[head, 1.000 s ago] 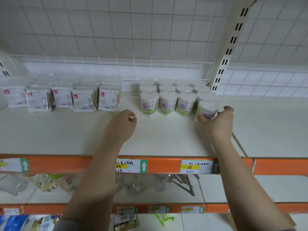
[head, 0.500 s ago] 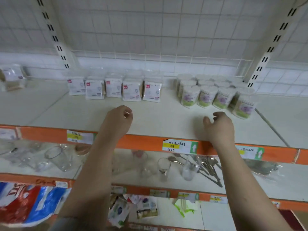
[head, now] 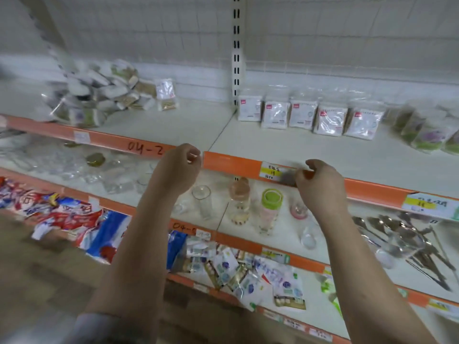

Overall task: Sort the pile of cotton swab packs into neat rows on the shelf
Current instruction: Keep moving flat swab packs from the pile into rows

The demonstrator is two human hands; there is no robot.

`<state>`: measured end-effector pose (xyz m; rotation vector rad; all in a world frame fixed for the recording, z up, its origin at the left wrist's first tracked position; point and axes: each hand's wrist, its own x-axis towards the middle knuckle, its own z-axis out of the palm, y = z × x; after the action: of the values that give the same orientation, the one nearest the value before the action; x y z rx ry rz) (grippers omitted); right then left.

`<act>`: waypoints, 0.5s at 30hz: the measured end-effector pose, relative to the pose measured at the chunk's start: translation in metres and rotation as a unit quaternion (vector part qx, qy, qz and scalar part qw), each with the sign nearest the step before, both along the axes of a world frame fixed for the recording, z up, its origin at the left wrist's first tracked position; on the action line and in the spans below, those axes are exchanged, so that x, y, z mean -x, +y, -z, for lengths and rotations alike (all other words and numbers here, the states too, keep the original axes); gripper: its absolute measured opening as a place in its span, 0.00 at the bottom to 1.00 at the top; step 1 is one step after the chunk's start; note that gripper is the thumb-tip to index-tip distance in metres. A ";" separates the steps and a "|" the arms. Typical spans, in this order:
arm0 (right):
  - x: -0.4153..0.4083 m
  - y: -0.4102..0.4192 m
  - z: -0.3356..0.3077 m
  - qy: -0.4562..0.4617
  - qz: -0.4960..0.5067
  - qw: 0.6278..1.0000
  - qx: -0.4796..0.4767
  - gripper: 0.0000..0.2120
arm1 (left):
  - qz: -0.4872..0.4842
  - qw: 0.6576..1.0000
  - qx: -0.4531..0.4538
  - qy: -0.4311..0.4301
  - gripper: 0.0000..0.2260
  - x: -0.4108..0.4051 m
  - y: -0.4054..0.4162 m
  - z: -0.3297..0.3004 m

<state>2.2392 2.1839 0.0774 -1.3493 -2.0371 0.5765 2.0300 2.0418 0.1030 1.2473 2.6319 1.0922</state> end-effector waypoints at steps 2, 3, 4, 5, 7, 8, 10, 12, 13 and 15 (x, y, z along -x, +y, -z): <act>0.026 -0.011 -0.001 -0.011 -0.022 1.000 -0.001 0.20 | -0.017 1.000 0.007 -0.008 0.11 0.019 -0.016 0.000; 0.039 -0.014 -0.001 -0.013 -0.032 0.999 -0.003 0.20 | -0.023 1.000 0.012 -0.011 0.11 0.028 -0.023 0.001; 0.052 -0.017 -0.002 -0.014 -0.042 0.999 -0.004 0.20 | -0.031 0.999 0.018 -0.015 0.11 0.036 -0.028 0.001; 0.064 -0.020 -0.003 -0.014 -0.052 0.999 -0.004 0.20 | -0.041 0.999 0.021 -0.018 0.11 0.045 -0.033 0.002; 0.090 -0.022 -0.003 -0.013 -0.069 0.998 -0.004 0.20 | -0.060 0.998 0.020 -0.024 0.12 0.063 -0.039 0.006; 0.103 -0.022 -0.003 -0.013 -0.076 0.997 -0.005 0.20 | -0.067 0.997 0.020 -0.024 0.13 0.073 -0.041 0.007; 0.131 -0.020 -0.003 -0.011 -0.092 0.996 -0.008 0.20 | -0.075 0.997 0.015 -0.024 0.12 0.094 -0.043 0.009; 0.162 -0.015 -0.002 -0.007 -0.111 0.994 -0.011 0.20 | -0.088 0.996 0.002 -0.028 0.11 0.118 -0.042 0.009; 0.179 -0.011 -0.003 -0.004 -0.121 0.993 -0.011 0.20 | -0.100 0.995 -0.005 -0.026 0.11 0.132 -0.041 0.009; 0.217 0.000 -0.004 0.001 -0.139 0.990 -0.007 0.20 | -0.119 0.993 -0.006 -0.019 0.10 0.164 -0.036 0.007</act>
<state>2.0226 2.1843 0.0812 -1.0626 -2.2409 0.6814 1.8662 2.0056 0.0960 0.9202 2.8046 1.1493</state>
